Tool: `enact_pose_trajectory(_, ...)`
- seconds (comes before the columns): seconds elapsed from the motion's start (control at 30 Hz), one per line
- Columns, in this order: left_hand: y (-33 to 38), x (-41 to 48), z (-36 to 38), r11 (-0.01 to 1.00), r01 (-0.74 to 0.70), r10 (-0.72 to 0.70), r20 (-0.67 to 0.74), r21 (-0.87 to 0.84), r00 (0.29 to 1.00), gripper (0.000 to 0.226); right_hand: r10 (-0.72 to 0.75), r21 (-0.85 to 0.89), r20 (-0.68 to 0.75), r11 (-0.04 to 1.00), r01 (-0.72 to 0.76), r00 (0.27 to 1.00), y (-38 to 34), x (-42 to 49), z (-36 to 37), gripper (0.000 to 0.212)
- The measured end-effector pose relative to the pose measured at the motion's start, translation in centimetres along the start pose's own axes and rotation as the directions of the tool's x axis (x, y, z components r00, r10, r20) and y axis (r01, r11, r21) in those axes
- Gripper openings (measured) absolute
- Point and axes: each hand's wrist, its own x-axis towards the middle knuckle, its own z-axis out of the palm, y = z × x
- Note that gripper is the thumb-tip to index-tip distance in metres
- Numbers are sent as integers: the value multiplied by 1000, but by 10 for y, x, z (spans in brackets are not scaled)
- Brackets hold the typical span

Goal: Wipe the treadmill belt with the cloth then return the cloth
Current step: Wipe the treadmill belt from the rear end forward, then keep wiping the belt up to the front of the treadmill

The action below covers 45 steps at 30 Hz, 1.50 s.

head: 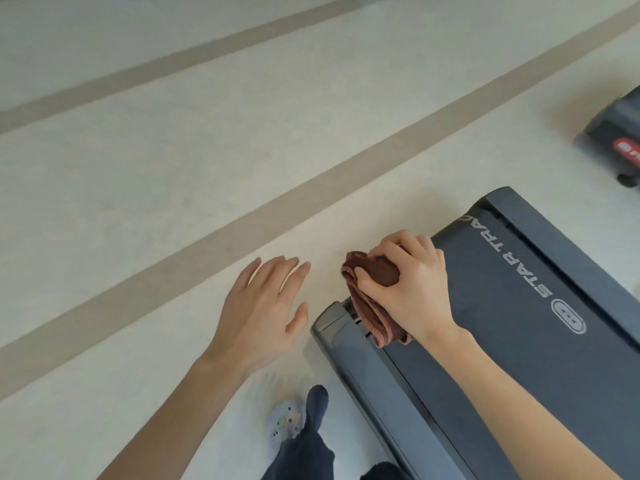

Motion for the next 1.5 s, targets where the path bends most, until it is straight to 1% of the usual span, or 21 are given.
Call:
enact_pose_trajectory(0.07, -1, 3, -56, 1000, -20, 20, 4, -17, 1000, 49, -7, -2, 8, 1000, 7, 1000, -34, 18, -38, 27)
enact_pose_trajectory(0.13, -1, 6, -111, 998, -48, 48, -22, -34, 999, 48, 6, 4, 22, 1000, -6, 1000, -66, 36, -76, 27)
enact_pose_trajectory(0.23, -1, 9, -187, 995, -88, 85, -49, -53, 995, 48, 62, 11, 16, 998, -62, 998, -109, 57, -129, 27)
enact_pose_trajectory(0.3, -3, 12, -232, 992, -116, 114, -52, -52, 992, 48, 94, 28, -12, 995, -94, 996, -136, 69, -160, 28)
enact_pose_trajectory(0.43, -10, 19, -301, 985, -171, 169, -46, -34, 984, 47, 180, 9, -65, 984, -180, 982, -181, 92, -206, 29)
enact_pose_trajectory(0.53, -15, 29, -339, 985, -170, 171, -19, 4, 985, 50, 228, 19, -121, 974, -227, 966, -200, 105, -229, 29)
enact_pose_trajectory(0.63, -19, 46, -368, 987, -156, 155, 33, 29, 987, 55, 273, 37, -131, 962, -271, 953, -206, 113, -245, 29)
enact_pose_trajectory(0.73, -17, 72, -384, 980, -196, 193, 63, 42, 979, 61, 314, 46, -148, 949, -311, 938, -208, 125, -256, 30)
enact_pose_trajectory(0.87, -11, 106, -379, 948, -318, 314, 140, 11, 939, 57, 389, 58, -195, 921, -385, 900, -200, 138, -260, 31)
enact_pose_trajectory(1.0, -15, 160, -370, 909, -417, 412, 182, -12, 893, 55, 509, 73, -227, 859, -507, 830, -182, 158, -259, 30)
enact_pose_trajectory(1.13, -20, 231, -372, 847, -531, 519, 225, -10, 824, 53, 612, 100, -250, 787, -609, 750, -164, 197, -255, 20)
enact_pose_trajectory(1.23, -23, 282, -378, 809, -587, 575, 250, -29, 779, 53, 650, 108, -293, 751, -651, 701, -151, 232, -251, 25)
enact_pose_trajectory(1.33, -25, 331, -384, 787, -616, 605, 239, -36, 759, 54, 666, 128, -329, 734, -667, 669, -143, 271, -253, 34)
enact_pose_trajectory(1.43, -26, 370, -387, 770, -635, 627, 259, -62, 735, 55, 668, 128, -391, 720, -682, 633, -136, 300, -260, 32)
enact_pose_trajectory(1.5, -24, 394, -385, 736, -673, 663, 281, -75, 694, 55, 678, 126, -427, 700, -703, 599, -129, 314, -263, 32)
